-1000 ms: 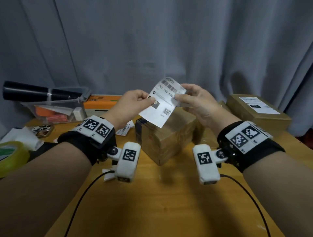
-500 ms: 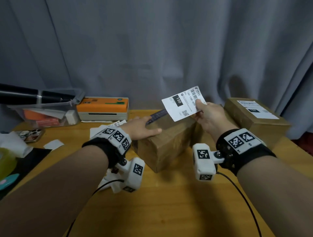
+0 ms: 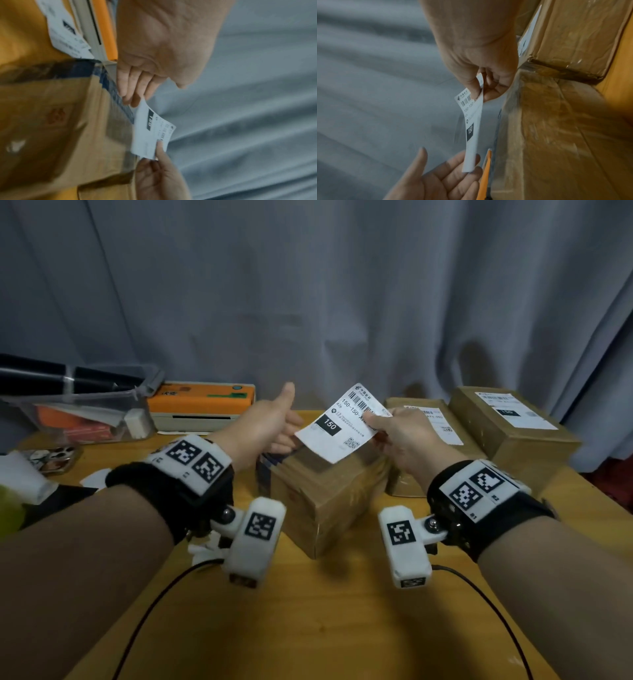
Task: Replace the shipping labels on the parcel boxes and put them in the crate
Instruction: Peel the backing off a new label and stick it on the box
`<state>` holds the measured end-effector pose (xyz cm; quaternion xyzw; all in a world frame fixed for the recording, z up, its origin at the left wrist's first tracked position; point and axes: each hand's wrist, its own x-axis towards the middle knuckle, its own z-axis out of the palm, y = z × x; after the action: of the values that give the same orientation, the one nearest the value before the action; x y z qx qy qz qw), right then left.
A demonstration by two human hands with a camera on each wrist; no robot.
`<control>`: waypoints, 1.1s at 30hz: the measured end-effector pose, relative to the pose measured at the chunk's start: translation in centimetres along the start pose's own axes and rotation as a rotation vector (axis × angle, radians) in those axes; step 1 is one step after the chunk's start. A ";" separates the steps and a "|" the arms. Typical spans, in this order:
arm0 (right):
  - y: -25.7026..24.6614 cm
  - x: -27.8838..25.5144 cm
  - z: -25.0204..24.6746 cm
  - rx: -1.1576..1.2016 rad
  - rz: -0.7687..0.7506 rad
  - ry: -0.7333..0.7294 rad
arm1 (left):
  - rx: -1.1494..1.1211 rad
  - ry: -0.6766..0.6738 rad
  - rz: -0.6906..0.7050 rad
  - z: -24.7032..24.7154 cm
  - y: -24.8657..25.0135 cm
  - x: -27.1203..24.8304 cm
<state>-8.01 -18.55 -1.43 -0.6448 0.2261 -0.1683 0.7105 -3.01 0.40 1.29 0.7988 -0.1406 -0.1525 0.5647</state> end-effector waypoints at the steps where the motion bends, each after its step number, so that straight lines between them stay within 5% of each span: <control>1: 0.1 0.0 0.1 -0.025 -0.008 0.010 | -0.021 -0.041 -0.044 0.1 0.2 -0.1; 11: -0.2 0.3 0.8 -0.681 -0.175 0.112 | 0.298 -0.077 -0.128 0.0 0.9 0.3; 33: 0.3 1.2 0.5 -0.917 -0.195 0.103 | 0.464 -0.045 -0.100 0.9 -0.2 0.9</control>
<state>-6.76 -18.70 -1.79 -0.9011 0.2503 -0.1489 0.3213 -2.54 -0.70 0.73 0.9096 -0.1448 -0.1614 0.3543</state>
